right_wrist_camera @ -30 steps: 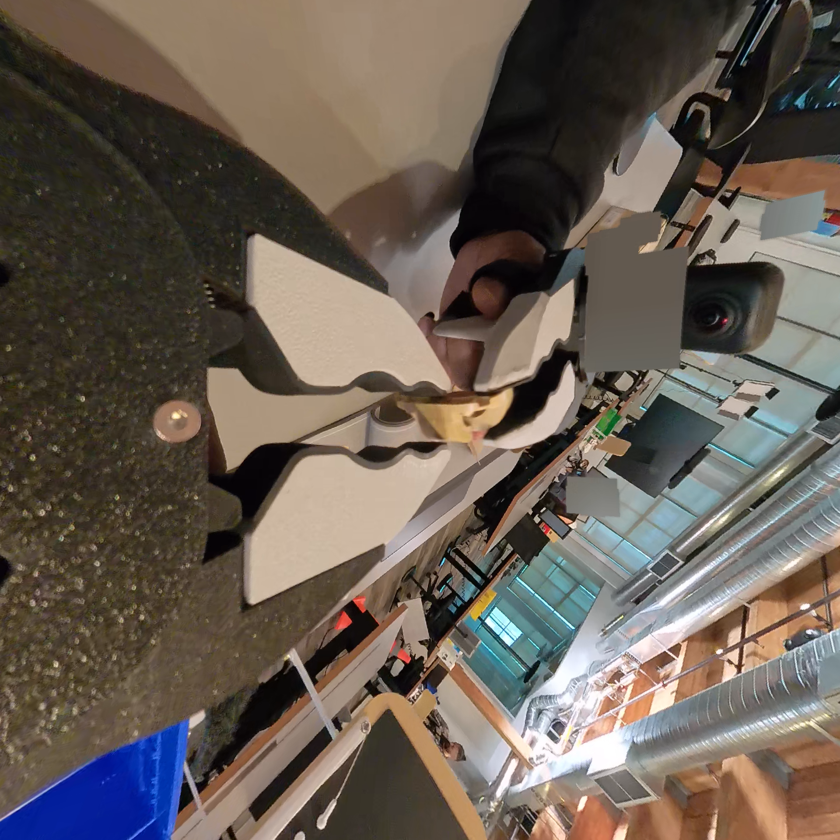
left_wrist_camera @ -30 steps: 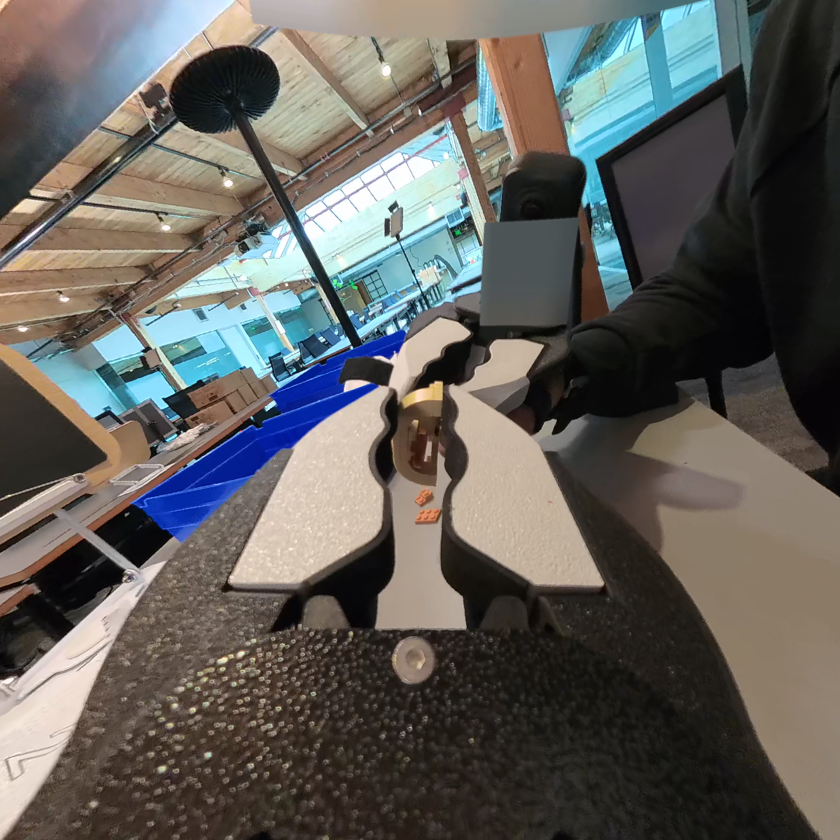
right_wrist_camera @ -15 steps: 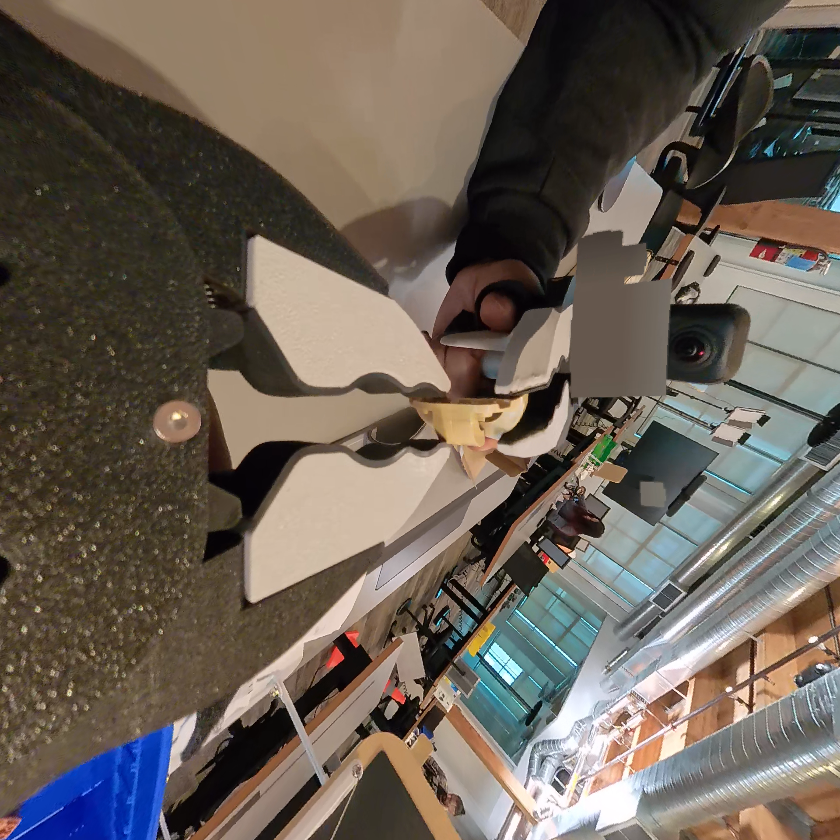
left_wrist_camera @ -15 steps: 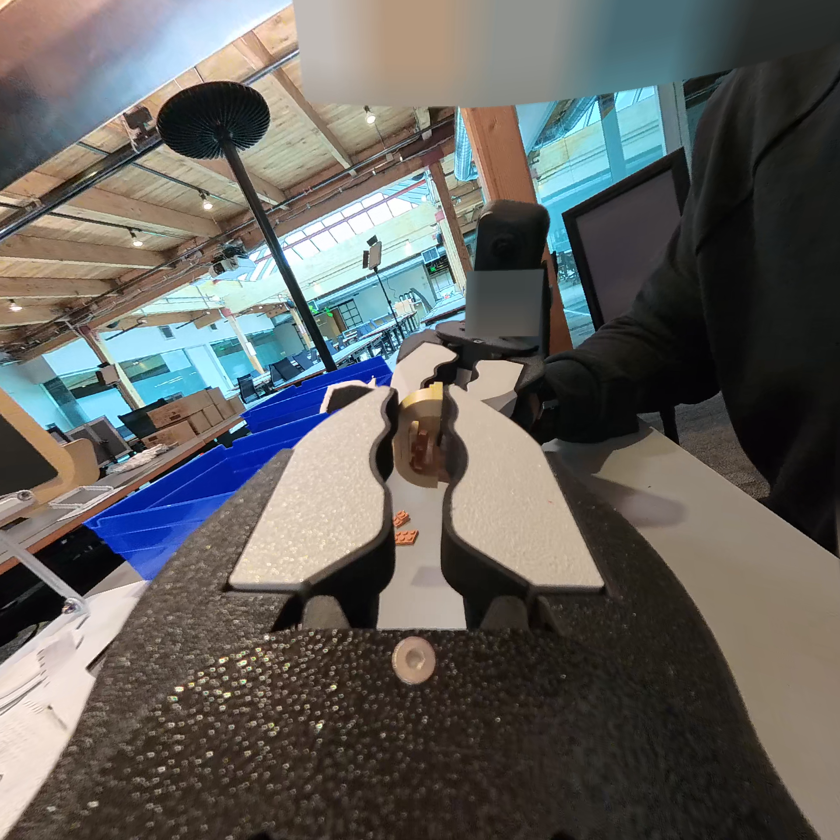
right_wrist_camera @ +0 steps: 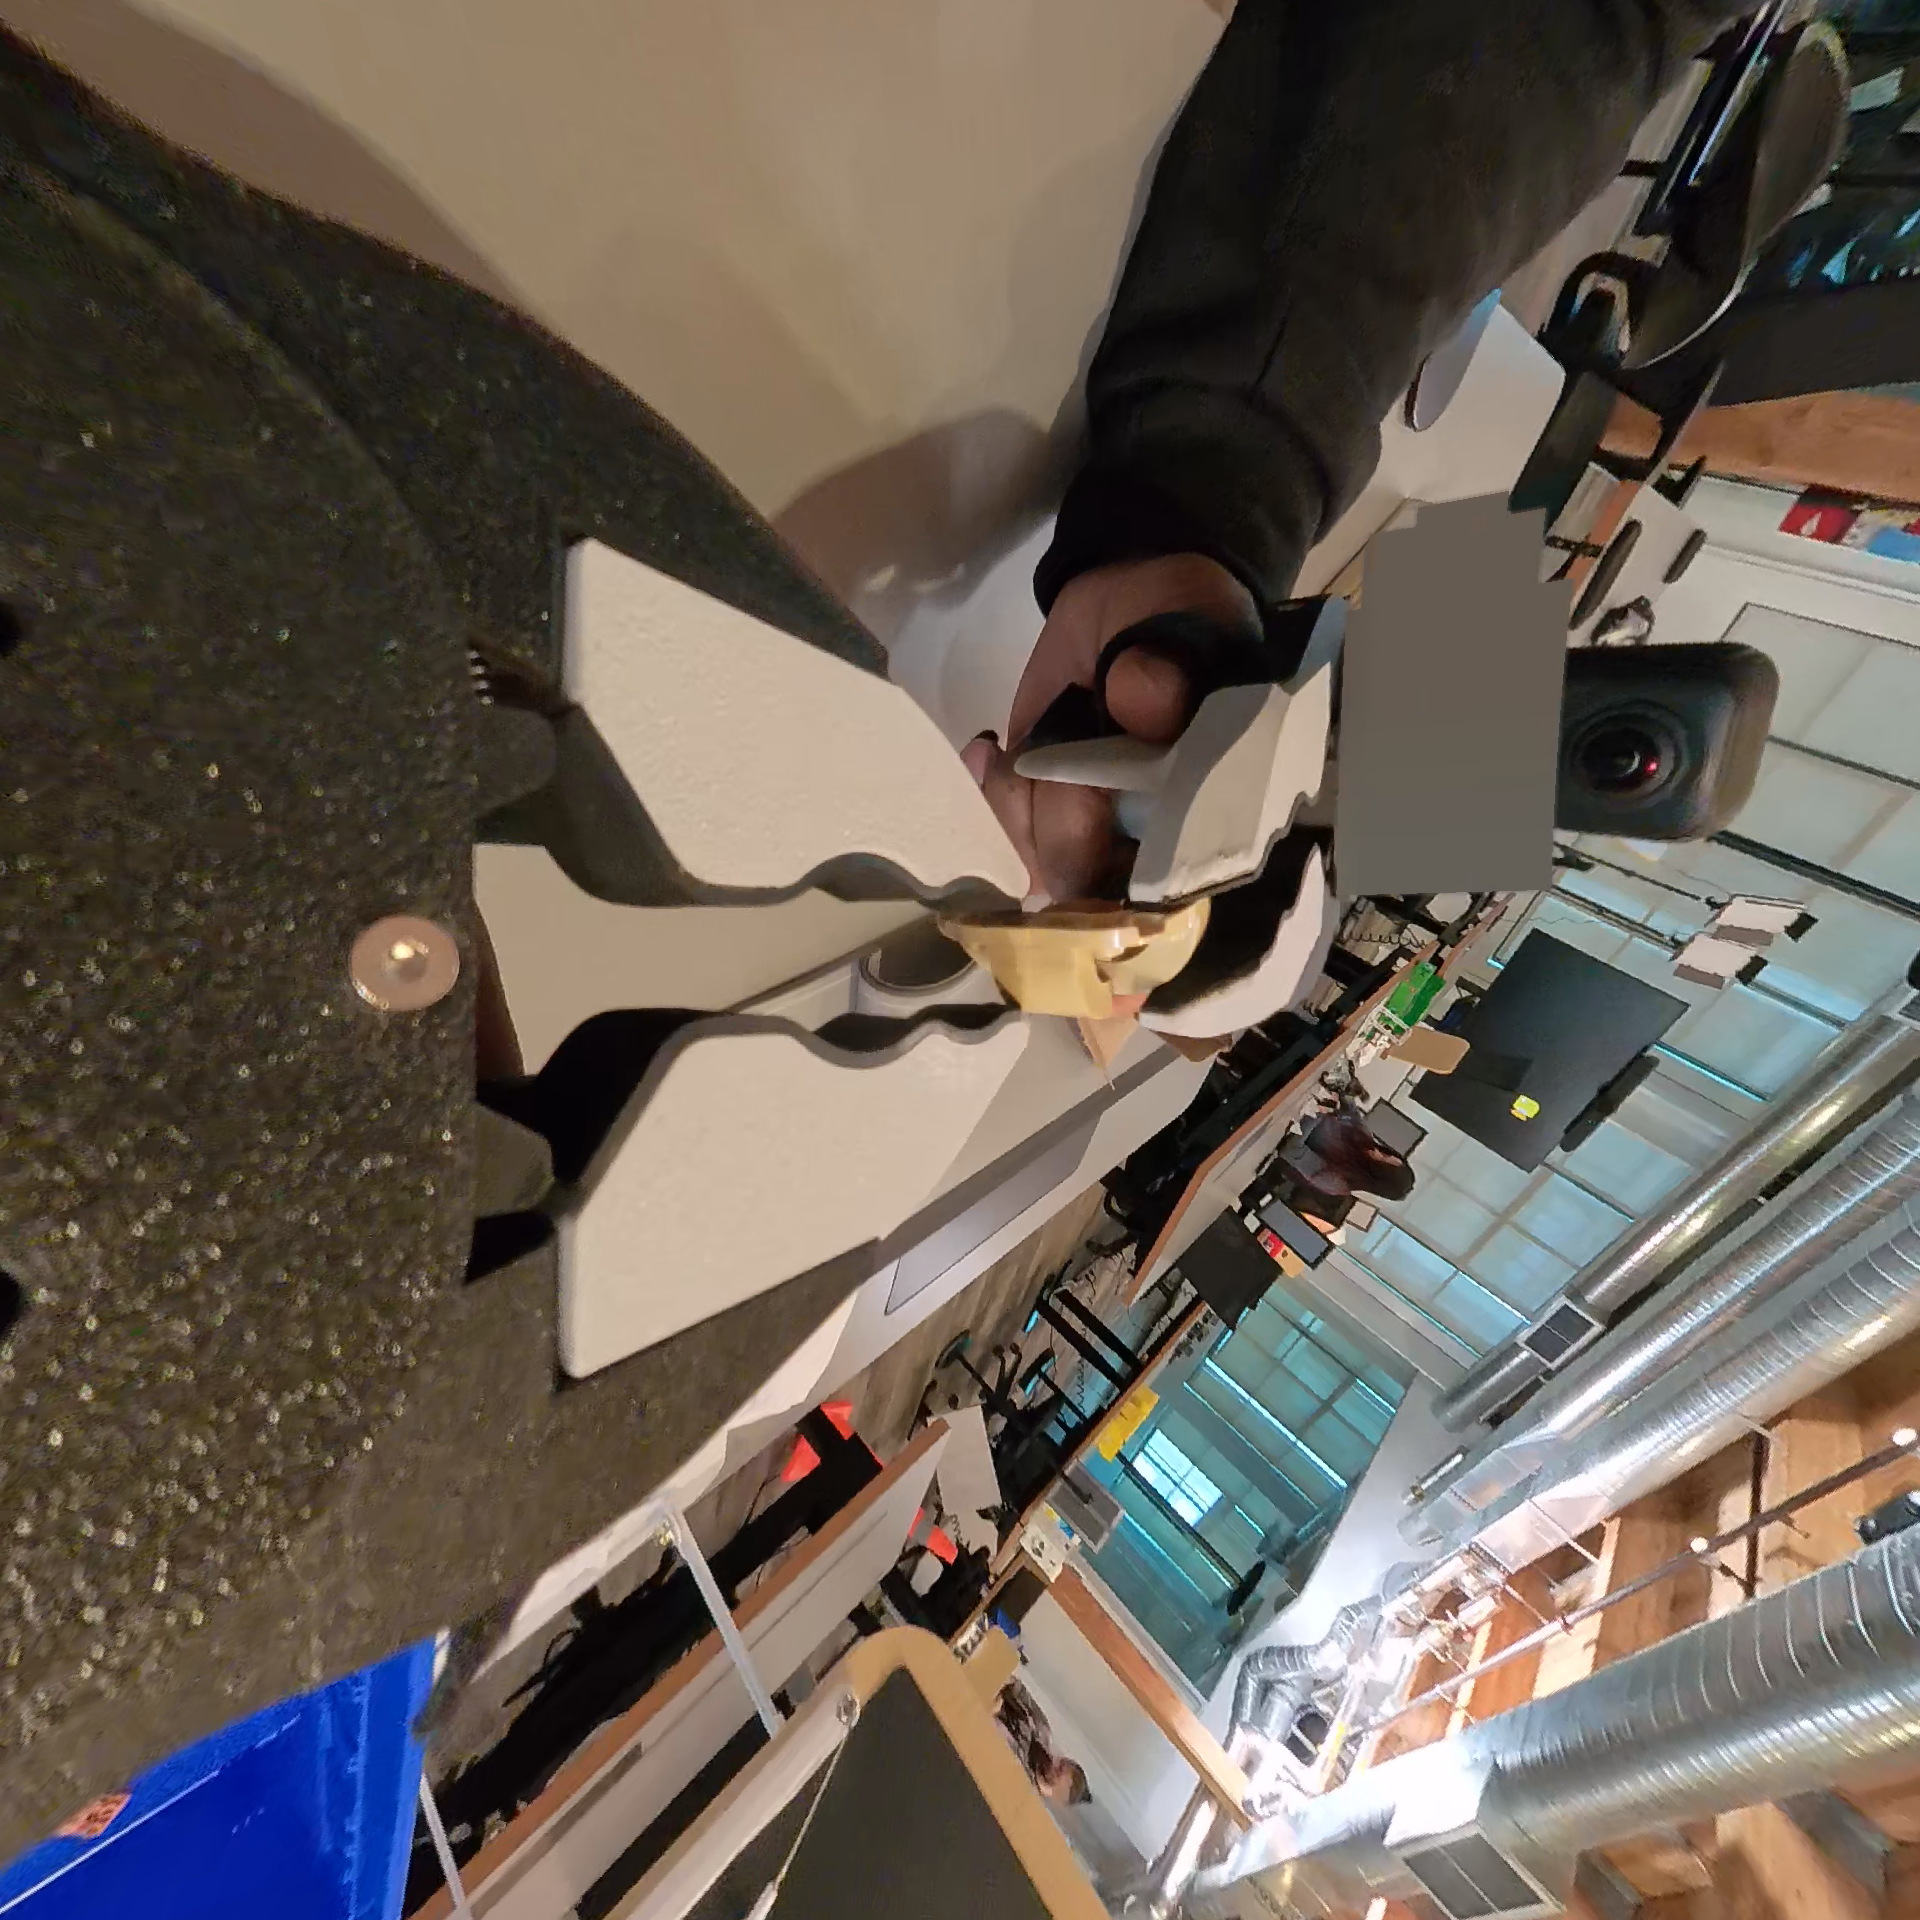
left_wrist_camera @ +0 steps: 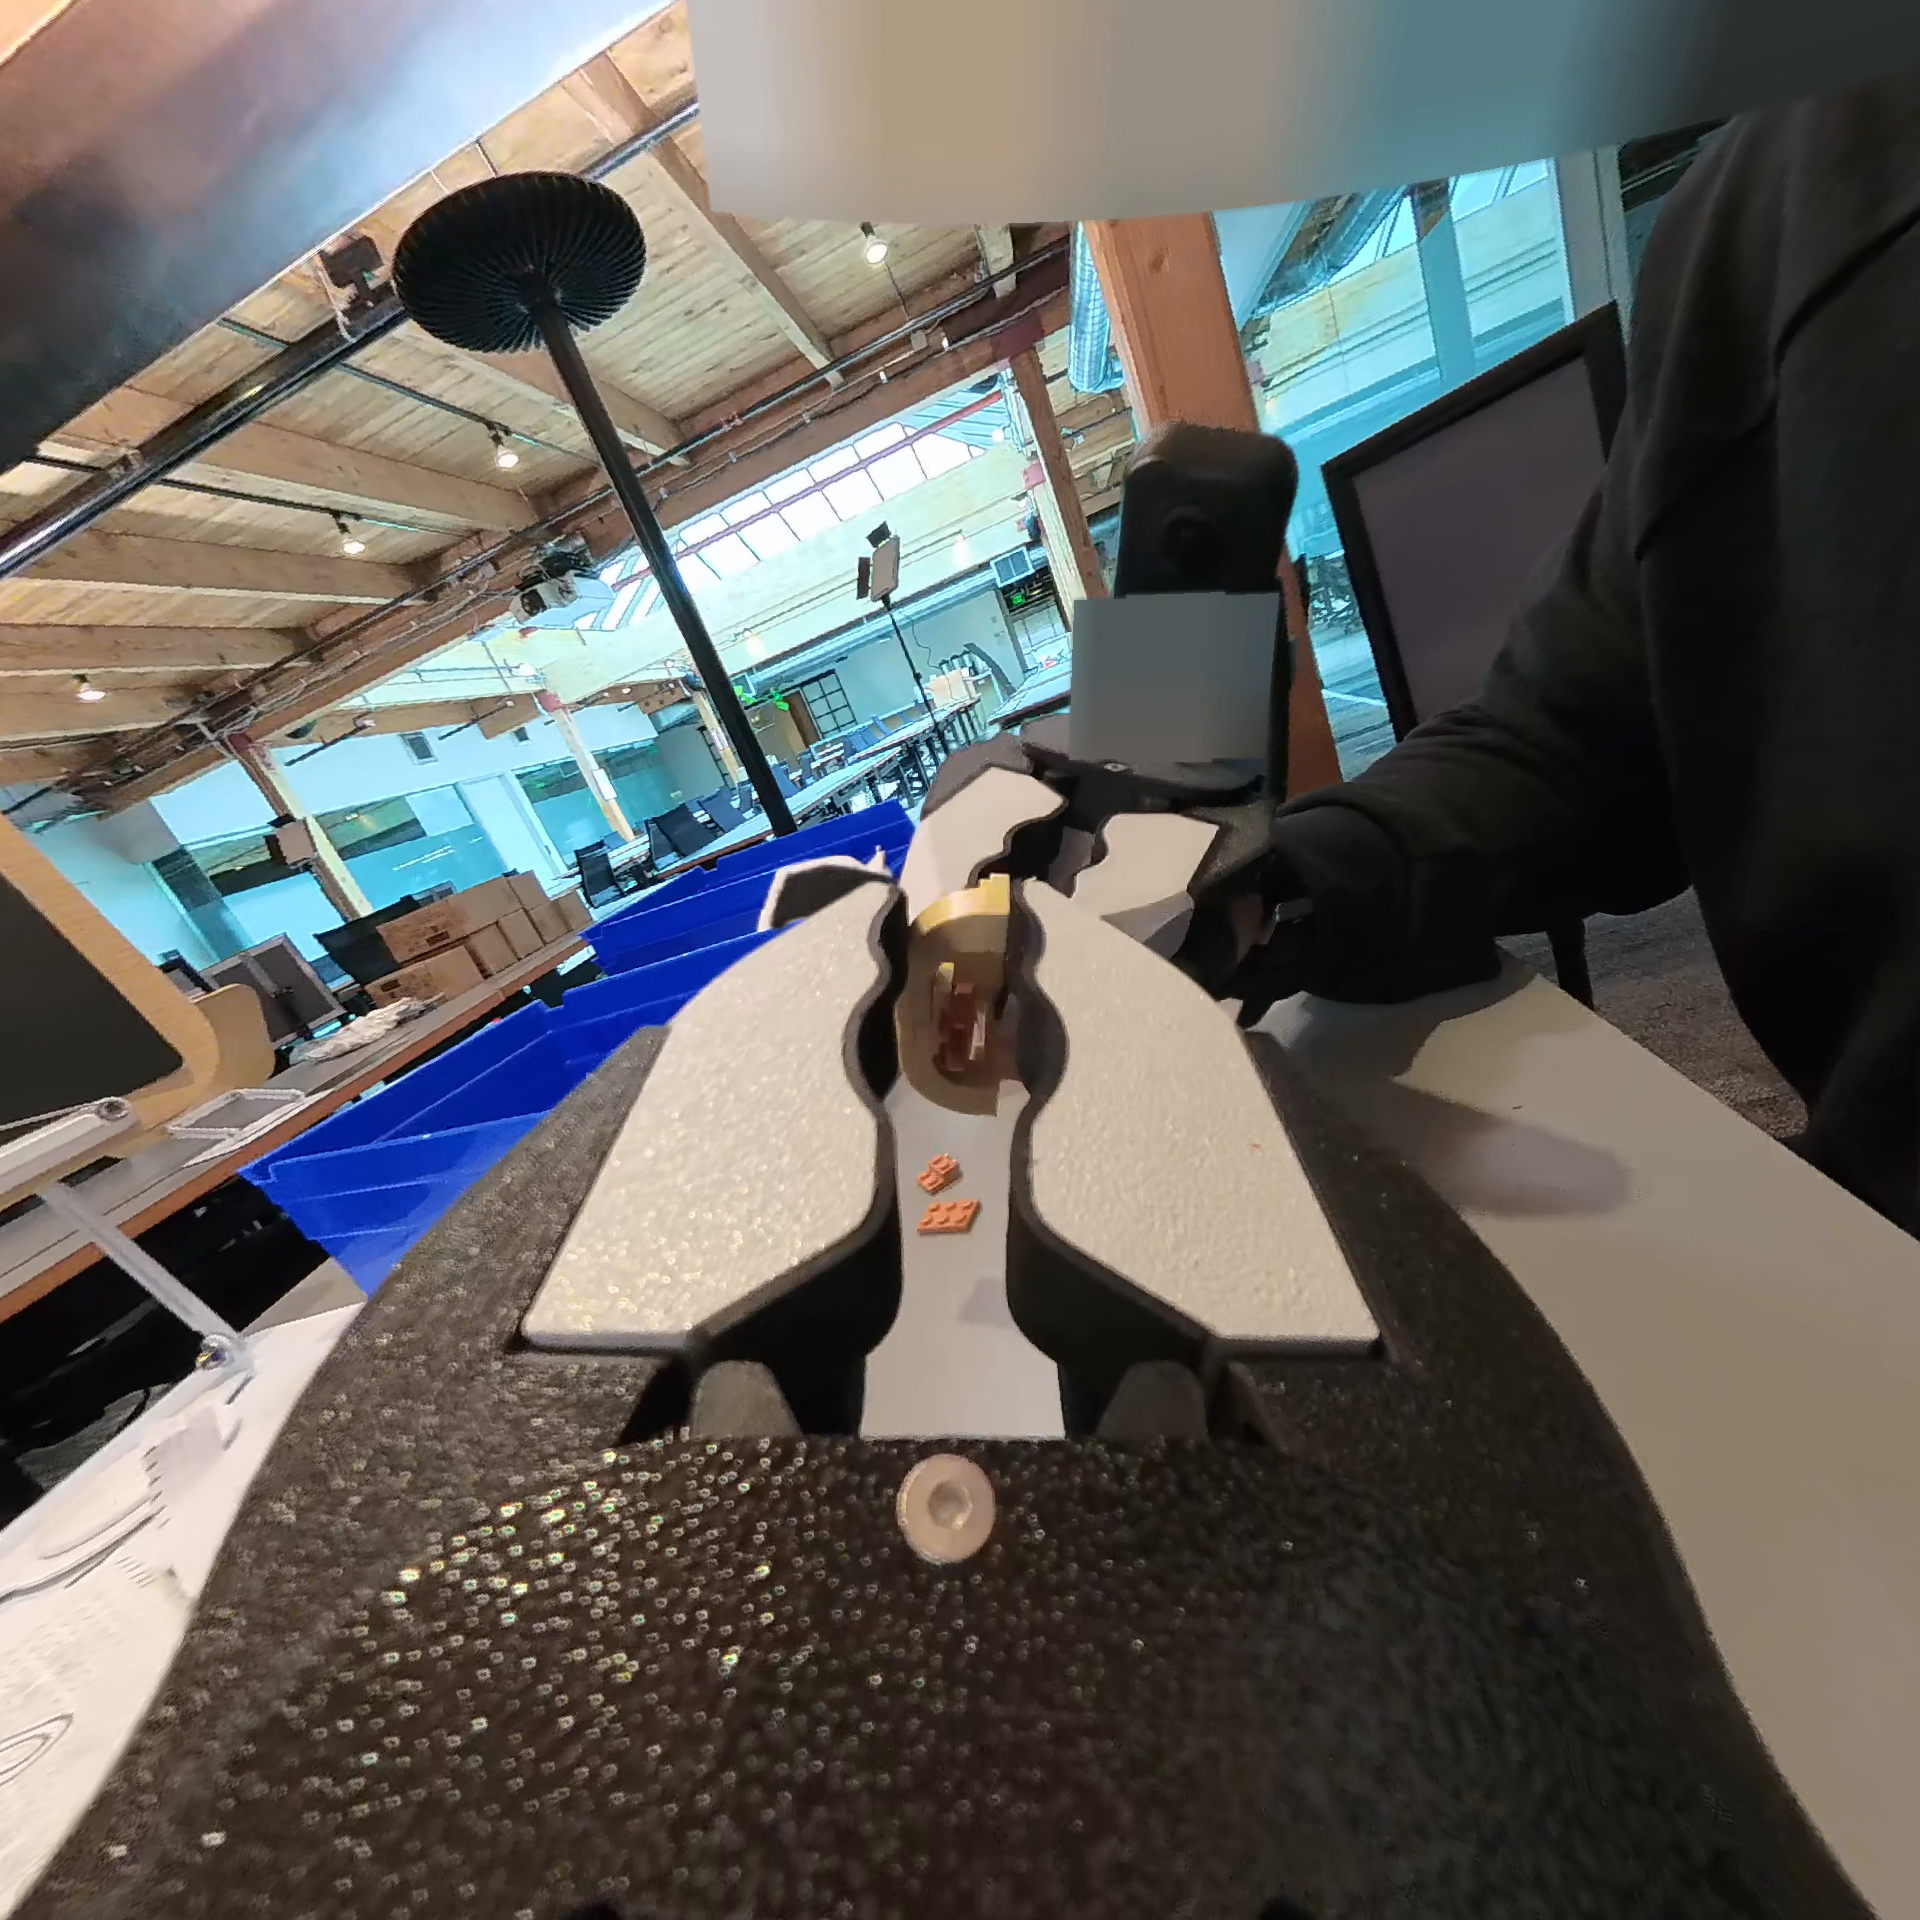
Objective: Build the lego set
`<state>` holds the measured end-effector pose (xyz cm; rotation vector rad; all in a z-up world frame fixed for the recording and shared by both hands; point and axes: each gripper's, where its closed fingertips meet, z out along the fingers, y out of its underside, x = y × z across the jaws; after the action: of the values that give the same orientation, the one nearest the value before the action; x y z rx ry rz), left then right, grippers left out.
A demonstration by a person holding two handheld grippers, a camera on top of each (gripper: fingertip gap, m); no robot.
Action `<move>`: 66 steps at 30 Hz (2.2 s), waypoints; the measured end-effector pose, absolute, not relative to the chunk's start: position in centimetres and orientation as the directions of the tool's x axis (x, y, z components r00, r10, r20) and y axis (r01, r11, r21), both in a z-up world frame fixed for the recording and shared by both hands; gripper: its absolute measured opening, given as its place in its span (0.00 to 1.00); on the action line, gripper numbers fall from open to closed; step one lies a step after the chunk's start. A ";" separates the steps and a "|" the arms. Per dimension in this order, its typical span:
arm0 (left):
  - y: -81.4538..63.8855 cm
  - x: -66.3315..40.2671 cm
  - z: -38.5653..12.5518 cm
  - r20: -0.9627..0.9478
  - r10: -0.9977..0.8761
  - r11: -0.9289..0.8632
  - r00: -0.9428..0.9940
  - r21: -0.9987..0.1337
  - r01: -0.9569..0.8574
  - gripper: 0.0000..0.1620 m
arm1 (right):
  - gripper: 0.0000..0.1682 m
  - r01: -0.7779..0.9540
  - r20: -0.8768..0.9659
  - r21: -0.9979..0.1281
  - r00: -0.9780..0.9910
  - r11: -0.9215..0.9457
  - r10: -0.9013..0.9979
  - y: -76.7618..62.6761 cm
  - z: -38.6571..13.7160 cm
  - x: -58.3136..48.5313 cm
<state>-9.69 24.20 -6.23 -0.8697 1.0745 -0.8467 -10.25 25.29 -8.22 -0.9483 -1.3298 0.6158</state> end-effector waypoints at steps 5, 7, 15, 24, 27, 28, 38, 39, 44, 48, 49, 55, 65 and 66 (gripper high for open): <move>24.4 -9.8 -6.3 -0.374 -0.891 0.415 0.258 -0.901 0.124 0.11 | 0.15 0.095 0.520 -0.854 0.184 0.512 0.834 25.0 -7.5 -10.1; 24.4 -9.7 -6.5 -0.386 -0.887 0.422 0.255 -0.900 0.105 0.11 | 0.15 0.080 0.515 -0.857 0.178 0.509 0.838 24.9 -7.4 -10.0; 23.8 -9.3 -6.7 -0.398 -0.888 0.430 0.228 -0.896 0.108 0.11 | 0.09 0.100 0.549 -0.836 0.154 0.539 0.822 24.5 -7.8 -10.2; 23.9 -9.3 -6.6 -0.393 -0.888 0.427 0.238 -0.897 0.112 0.11 | 0.09 0.146 0.589 -0.808 0.184 0.571 0.787 24.7 -7.9 -10.3; 23.8 -9.3 -6.6 -0.392 -0.888 0.427 0.239 -0.897 0.114 0.11 | 0.09 0.163 0.603 -0.797 0.187 0.581 0.775 24.7 -7.9 -10.2; 23.8 -9.3 -6.6 -0.392 -0.889 0.427 0.238 -0.897 0.116 0.11 | 0.09 0.167 0.605 -0.796 0.185 0.582 0.774 24.6 -7.9 -10.2; 25.2 -9.6 -7.5 -0.398 -0.876 0.423 0.273 -0.906 0.035 0.10 | 0.11 0.162 0.501 -0.863 0.161 0.478 0.850 25.8 -8.8 -10.3; 25.6 -9.7 -7.7 -0.404 -0.870 0.424 0.282 -0.905 0.011 0.10 | 0.16 0.192 0.499 -0.861 0.143 0.470 0.855 26.1 -9.4 -10.2; 27.1 -10.1 -12.4 -0.464 -0.870 0.397 0.168 -0.860 -0.322 0.10 | 0.18 0.354 0.461 -0.836 0.036 0.420 0.887 27.2 -12.7 -9.4; 28.4 -11.0 -17.7 -0.631 -0.776 0.468 0.024 -0.600 -0.649 0.10 | 0.14 0.417 0.482 -0.812 0.085 0.408 0.872 28.8 -13.4 -8.7; 28.4 -11.0 -18.4 -0.644 -0.765 0.478 -0.010 -0.557 -0.680 0.10 | 0.14 0.427 0.487 -0.808 0.093 0.407 0.868 29.1 -13.5 -8.6; 27.6 -11.0 -19.9 -0.629 -0.771 0.491 -0.097 -0.491 -0.719 0.11 | 0.13 0.458 0.525 -0.782 0.115 0.424 0.843 29.7 -13.6 -8.4; 25.6 -10.6 -17.6 -0.410 -0.911 0.357 -0.039 -0.740 -0.570 0.22 | 0.13 0.531 0.484 -0.779 0.170 0.334 0.858 31.4 -14.8 -7.7; 26.1 -10.8 -16.5 -0.395 -0.918 0.331 0.007 -0.779 -0.532 0.22 | 0.14 0.545 0.481 -0.776 0.188 0.316 0.857 31.9 -15.0 -7.5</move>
<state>-10.76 26.09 -16.54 -1.3261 1.6545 -0.5148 -7.53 31.85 -15.00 -1.3536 -1.4835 0.3560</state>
